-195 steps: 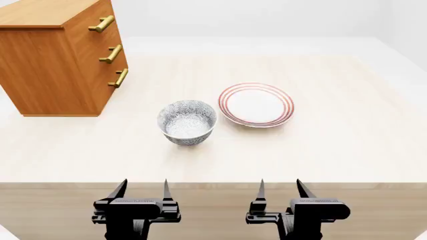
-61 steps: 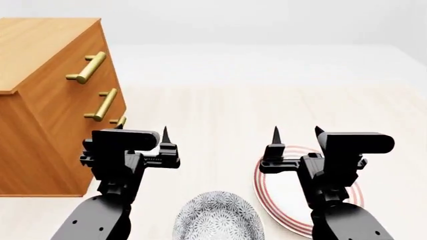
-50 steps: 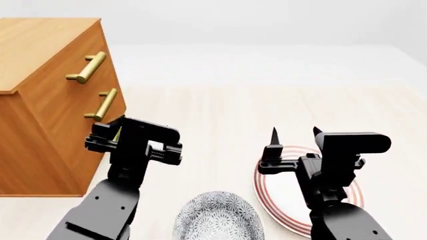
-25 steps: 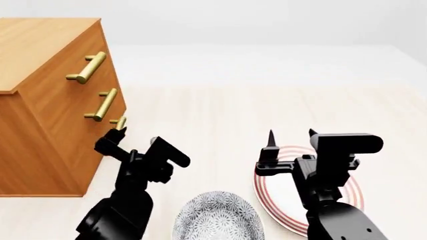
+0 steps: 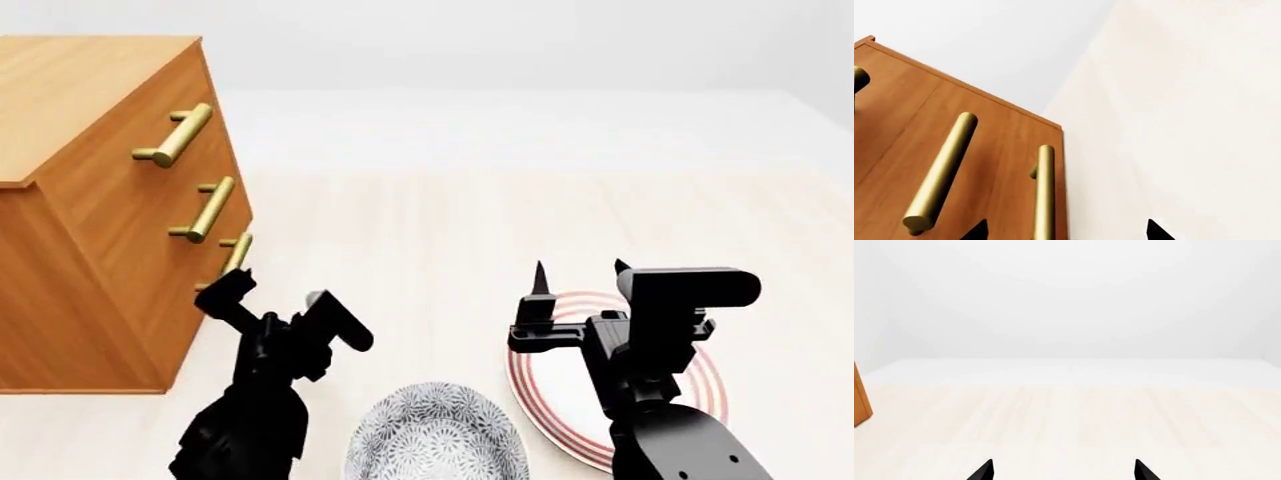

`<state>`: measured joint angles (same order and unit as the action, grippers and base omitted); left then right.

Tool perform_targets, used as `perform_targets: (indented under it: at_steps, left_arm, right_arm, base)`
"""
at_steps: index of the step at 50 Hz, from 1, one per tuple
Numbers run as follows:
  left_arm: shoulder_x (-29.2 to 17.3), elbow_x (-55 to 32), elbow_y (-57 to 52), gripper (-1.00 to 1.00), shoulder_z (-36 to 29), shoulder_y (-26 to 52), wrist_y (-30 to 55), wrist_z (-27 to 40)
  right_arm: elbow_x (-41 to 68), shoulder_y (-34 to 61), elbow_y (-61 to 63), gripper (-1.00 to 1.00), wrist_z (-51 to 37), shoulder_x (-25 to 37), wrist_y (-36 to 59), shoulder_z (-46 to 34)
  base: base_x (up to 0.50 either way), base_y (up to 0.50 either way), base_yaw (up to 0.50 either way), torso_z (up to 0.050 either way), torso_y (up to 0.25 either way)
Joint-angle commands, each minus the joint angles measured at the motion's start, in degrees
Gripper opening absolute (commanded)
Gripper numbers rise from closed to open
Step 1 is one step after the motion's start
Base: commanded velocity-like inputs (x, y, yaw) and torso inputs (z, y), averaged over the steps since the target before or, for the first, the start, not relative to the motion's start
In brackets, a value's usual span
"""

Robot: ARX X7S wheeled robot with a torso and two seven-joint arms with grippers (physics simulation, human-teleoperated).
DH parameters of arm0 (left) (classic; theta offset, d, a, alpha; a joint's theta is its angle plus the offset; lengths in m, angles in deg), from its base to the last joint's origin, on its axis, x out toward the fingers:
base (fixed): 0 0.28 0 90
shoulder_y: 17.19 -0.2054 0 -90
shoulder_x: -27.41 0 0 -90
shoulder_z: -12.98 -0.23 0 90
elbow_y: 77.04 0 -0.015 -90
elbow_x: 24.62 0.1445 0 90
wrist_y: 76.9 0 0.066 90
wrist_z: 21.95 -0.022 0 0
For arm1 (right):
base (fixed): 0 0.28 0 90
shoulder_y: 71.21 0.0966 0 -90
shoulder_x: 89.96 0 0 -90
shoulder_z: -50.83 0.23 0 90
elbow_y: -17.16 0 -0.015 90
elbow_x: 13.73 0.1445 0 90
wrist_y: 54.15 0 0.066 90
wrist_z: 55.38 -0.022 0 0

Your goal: Open the bottom drawer of the cabinet.

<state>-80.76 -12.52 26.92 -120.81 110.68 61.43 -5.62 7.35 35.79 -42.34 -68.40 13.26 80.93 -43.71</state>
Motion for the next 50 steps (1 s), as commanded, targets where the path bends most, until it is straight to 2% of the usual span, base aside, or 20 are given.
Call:
perform_targets:
  at_steps: [1,14,26,50]
  left_arm:
    - [2.3,-0.3,11.5,1.0,-0.7,3.8,-3.9,0.4]
    - [7.4,-2.1,33.3,1.0,0.2,11.1,-13.2,2.0]
    - [13.9,-3.4,60.5,1.0,0.4,19.8,-26.2,4.7]
    - [12.1,-9.5,61.0,1.0,-3.8,21.2,-20.5,6.8]
  right_arm:
    - [0.2,0.0,-0.1,1.0,-0.2,0.2,-0.3,-0.2]
    - [0.4,0.1,-0.7,1.0,-0.4,0.3,-0.7,-0.7]
    - [0.6,0.0,-1.4,1.0,-0.4,0.4,-1.4,-1.1]
    - [1.5,0.3,-1.3,1.0,-1.0,0.6,-1.3,-1.5]
  base:
    - [0.0,0.0,0.0,0.0,0.0]
    - [0.0,0.0,0.0,0.0,0.0]
    - [0.0,0.0,0.0,0.0,0.0]
    - [0.0,0.0,0.0,0.0,0.0]
